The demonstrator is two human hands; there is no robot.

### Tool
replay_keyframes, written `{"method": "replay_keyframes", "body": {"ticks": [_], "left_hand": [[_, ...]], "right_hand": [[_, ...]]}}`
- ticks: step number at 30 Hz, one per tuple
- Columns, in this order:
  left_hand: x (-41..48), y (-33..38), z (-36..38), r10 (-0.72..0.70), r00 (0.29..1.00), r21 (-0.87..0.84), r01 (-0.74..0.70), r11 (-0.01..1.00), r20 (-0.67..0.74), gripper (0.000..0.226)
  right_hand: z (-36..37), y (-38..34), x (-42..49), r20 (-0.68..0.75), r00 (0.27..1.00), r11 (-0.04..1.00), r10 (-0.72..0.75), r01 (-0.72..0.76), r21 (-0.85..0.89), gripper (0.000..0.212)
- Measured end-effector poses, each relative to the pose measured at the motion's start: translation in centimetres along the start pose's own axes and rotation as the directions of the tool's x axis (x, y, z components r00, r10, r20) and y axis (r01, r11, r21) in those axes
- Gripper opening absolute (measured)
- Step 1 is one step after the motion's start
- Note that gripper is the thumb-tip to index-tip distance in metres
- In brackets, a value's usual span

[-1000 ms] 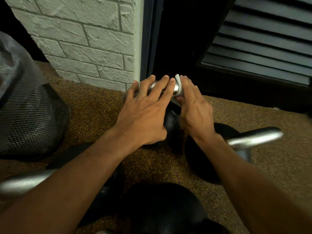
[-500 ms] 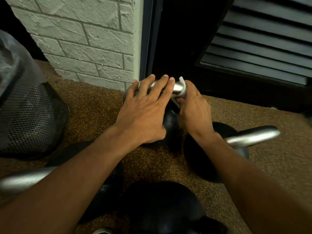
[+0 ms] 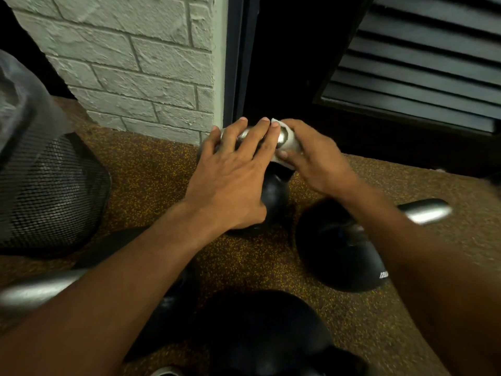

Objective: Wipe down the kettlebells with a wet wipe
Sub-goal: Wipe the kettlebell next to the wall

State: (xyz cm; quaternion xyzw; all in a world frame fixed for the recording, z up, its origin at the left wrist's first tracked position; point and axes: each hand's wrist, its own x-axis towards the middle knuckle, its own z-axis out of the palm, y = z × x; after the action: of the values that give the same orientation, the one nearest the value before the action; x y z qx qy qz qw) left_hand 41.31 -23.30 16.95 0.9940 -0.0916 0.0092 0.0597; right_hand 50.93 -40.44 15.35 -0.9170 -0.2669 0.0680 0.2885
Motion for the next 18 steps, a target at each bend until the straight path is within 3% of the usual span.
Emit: {"method": "replay_keyframes", "body": {"ticks": [2,4,8,10,13,18], "left_hand": [[-0.1,0.0,0.1,0.002,1.0,0.0,-0.002,1.0,0.001,0.129],[-0.1,0.0,0.1,0.0,1.0,0.0,0.0,1.0,0.0,0.129],[0.0,0.0,-0.1,0.0,1.0,-0.011,0.0,1.0,0.002,0.125],[0.0,0.0,-0.1,-0.002,1.0,-0.014,0.002,1.0,0.002,0.125],[-0.1,-0.1,-0.1,0.004,1.0,-0.007,-0.004,1.0,-0.002,0.124],[-0.2,-0.1,-0.1,0.004,1.0,0.002,-0.004,1.0,0.002,0.125]], "right_hand": [[-2.4,0.4,0.8,0.23,0.973,0.995,0.022,-0.044,0.088,0.042],[-3.7,0.8,1.4,0.34,0.939,0.967,0.044,-0.125,0.22,0.038],[-3.1,1.6,3.4,0.386,0.916,0.917,0.111,-0.244,0.315,0.075],[-2.4,1.7,4.5,0.411,0.897,0.861,0.164,-0.334,0.384,0.083],[-1.9,1.0,6.5,0.491,0.851,0.756,0.185,-0.442,0.482,0.071],[-1.9,-1.2,8.0,0.687,0.717,0.765,0.121,-0.508,0.395,0.071]]}}
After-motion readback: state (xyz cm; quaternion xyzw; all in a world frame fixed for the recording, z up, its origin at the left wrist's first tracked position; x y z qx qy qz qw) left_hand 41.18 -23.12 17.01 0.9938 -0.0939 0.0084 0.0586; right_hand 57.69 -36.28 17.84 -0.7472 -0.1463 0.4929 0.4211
